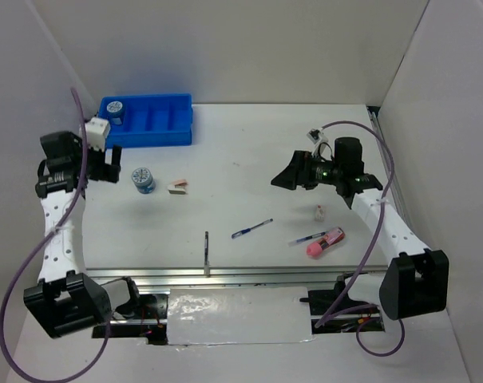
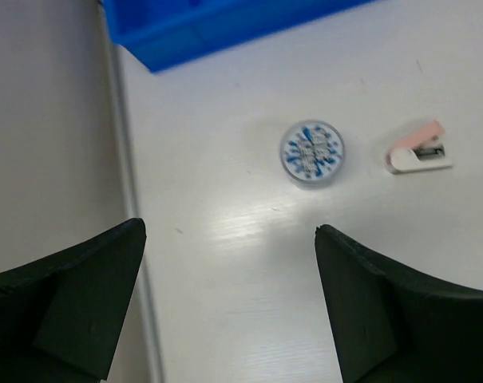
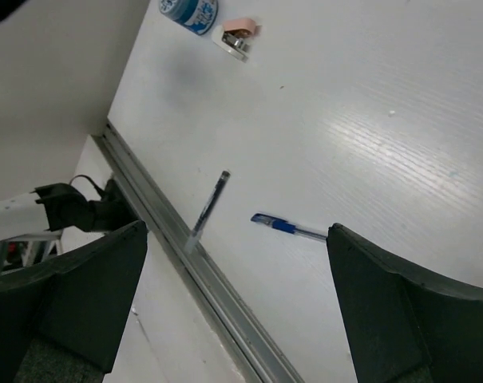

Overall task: Sort the stationery into containers
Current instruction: Pick up the stationery from the center of the board.

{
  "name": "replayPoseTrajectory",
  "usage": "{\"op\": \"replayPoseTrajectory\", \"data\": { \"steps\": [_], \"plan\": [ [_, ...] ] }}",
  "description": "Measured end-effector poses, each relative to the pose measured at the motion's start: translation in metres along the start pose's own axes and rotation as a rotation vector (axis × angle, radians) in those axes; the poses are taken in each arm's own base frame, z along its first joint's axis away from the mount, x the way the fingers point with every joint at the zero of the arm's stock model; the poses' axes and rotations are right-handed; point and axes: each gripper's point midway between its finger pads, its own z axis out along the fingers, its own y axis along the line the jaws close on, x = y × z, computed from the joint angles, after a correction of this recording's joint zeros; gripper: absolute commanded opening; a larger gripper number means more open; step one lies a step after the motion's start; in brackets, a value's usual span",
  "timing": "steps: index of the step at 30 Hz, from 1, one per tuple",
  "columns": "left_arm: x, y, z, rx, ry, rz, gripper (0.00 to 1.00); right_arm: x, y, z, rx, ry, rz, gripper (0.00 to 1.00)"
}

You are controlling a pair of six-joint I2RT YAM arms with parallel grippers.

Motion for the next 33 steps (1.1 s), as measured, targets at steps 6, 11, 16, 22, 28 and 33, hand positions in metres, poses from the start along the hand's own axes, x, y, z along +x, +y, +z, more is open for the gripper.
{"op": "replayPoseTrajectory", "data": {
  "steps": [6, 11, 16, 22, 28, 33],
  "plan": [
    [0.095, -0.067, 0.018, 0.212, 0.068, -0.176, 0.99, 0.0, -0.009, -0.02, 0.095, -0.027, -0.076, 1.0],
    [0.113, -0.093, 0.028, 0.275, 0.027, -0.267, 0.99, 0.0, -0.017, -0.031, 0.148, -0.048, -0.09, 1.0],
    [0.108, -0.091, 0.044, 0.267, -0.048, -0.304, 0.99, 0.002, -0.019, -0.035, 0.162, -0.056, -0.089, 1.0],
    [0.104, -0.091, 0.073, 0.259, -0.067, -0.318, 0.97, 0.001, -0.022, -0.036, 0.171, -0.059, -0.084, 1.0],
    [0.106, -0.096, 0.1, 0.233, -0.029, -0.305, 0.96, 0.0, -0.024, -0.037, 0.179, -0.064, -0.08, 1.0],
    [0.099, -0.089, 0.116, 0.178, -0.024, -0.281, 0.96, 0.005, -0.029, -0.037, 0.185, -0.056, -0.066, 1.0]
  ]
}}
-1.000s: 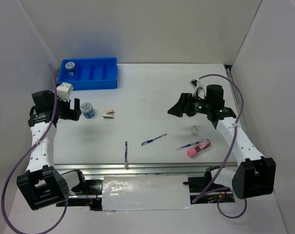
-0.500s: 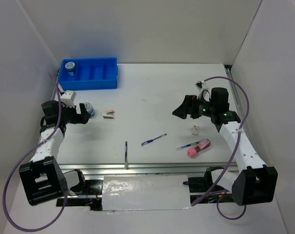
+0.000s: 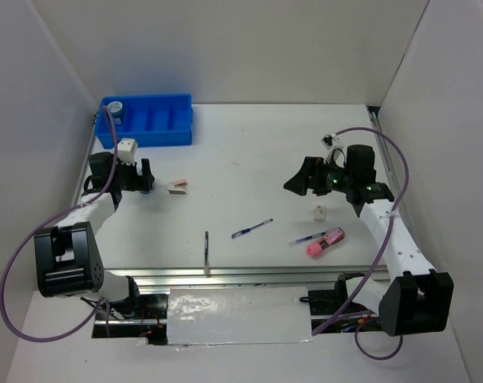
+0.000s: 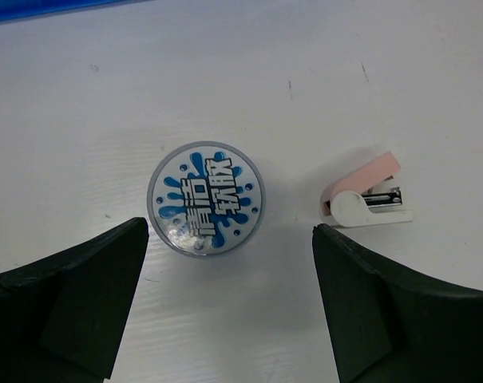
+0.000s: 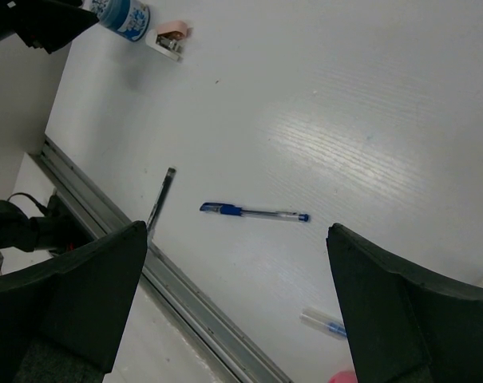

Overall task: Sort the stationery into containers
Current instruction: Pick up the stationery from the center of the board.

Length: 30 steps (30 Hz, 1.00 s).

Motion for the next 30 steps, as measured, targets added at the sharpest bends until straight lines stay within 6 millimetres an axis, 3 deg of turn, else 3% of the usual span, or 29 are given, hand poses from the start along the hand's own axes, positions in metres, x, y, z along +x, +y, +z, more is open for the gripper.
{"op": "replayPoseTrajectory", "data": {
  "steps": [8, 30],
  "plan": [
    [-0.009, 0.01, 0.007, -0.084, -0.009, 0.023, 0.97, 0.0, -0.002, 0.0, 0.004, -0.002, 0.004, 1.0],
    [0.007, 0.019, 0.03, -0.111, 0.069, 0.003, 0.89, 0.005, -0.007, 0.0, 0.009, 0.008, 0.023, 1.0]
  ]
}}
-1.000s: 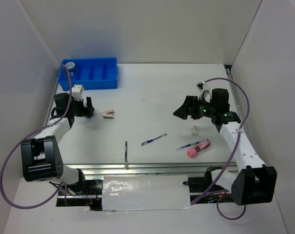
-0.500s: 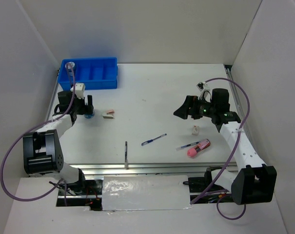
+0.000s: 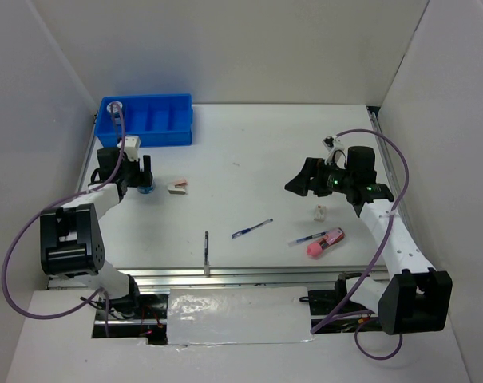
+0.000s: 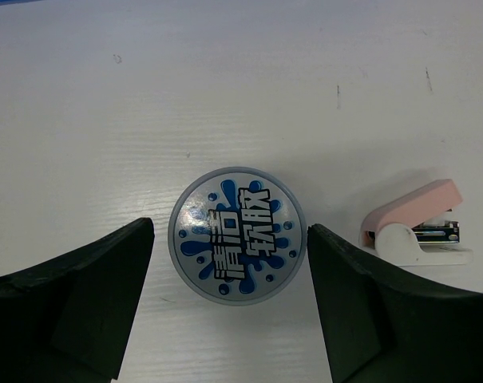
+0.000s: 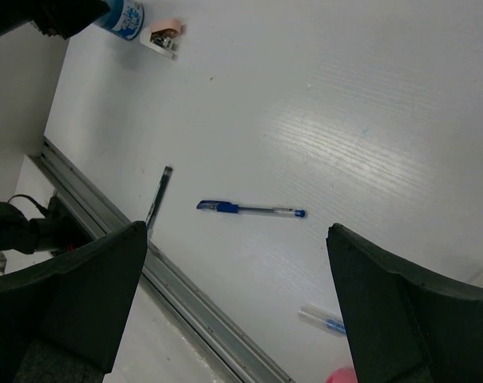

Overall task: Sort the stationery into containers
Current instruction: Pick up the stationery from the center of the board.

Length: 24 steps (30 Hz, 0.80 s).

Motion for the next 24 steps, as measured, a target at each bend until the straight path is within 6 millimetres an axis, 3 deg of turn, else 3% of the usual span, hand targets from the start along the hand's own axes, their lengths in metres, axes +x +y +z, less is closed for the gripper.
{"op": "replayPoseTrajectory", "data": {
  "steps": [14, 20, 24],
  "plan": [
    [0.0003, -0.001, 0.0026, 0.004, 0.005, -0.021, 0.76, -0.0004, -0.0023, 0.0005, 0.0, -0.001, 0.008, 1.0],
    [-0.0018, -0.0002, 0.0057, 0.004, 0.006, -0.021, 0.66, 0.0002, -0.0037, 0.0014, 0.002, 0.003, 0.013, 1.0],
    [-0.0032, 0.0001, 0.007, 0.005, 0.008, -0.022, 0.53, 0.0009, -0.0044, 0.0017, 0.002, 0.005, 0.016, 1.0]
  ]
}}
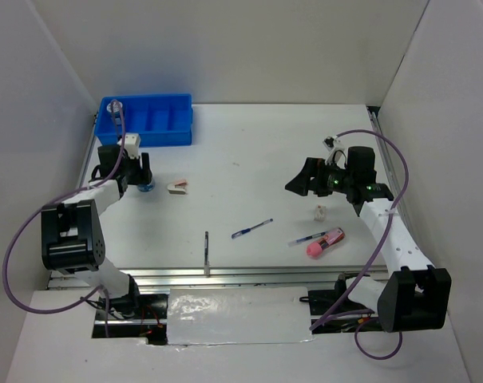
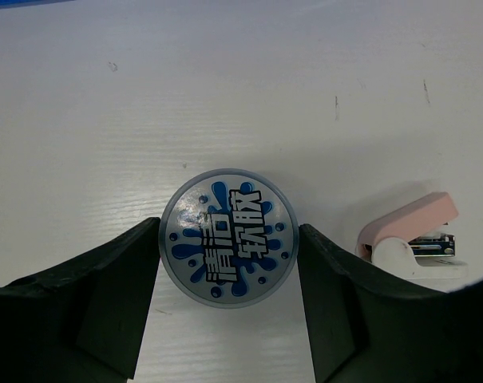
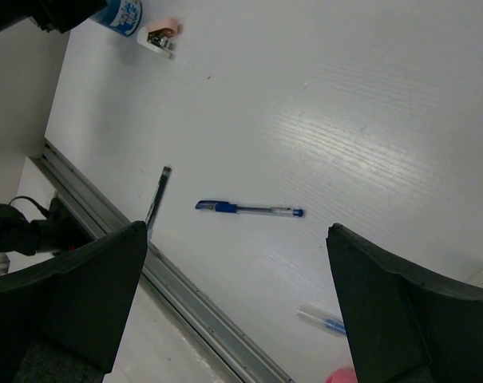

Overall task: Sort the stationery into containers
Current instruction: Pick up the stationery from the center of the board.

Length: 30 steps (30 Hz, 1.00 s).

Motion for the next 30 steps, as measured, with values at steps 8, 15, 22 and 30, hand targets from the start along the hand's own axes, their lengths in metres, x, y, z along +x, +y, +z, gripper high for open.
{"op": "replayPoseTrajectory", "data": {
  "steps": [8, 15, 22, 30],
  "plan": [
    [-0.001, -0.002, -0.002, 0.019, 0.035, -0.011, 0.15, 0.004, -0.001, 0.001, 0.001, 0.007, 0.011, 1.0],
    [-0.016, -0.004, -0.014, 0.06, 0.069, -0.025, 0.02, 0.004, -0.002, 0.001, 0.001, 0.007, 0.011, 1.0],
    [-0.067, 0.012, -0.045, 0.03, -0.003, -0.006, 0.0, 0.004, -0.002, 0.0, -0.001, 0.007, 0.016, 1.0],
    [-0.187, 0.07, -0.064, -0.082, -0.25, 0.001, 0.0, 0.008, -0.006, 0.005, 0.0, 0.026, 0.034, 1.0]
  ]
}}
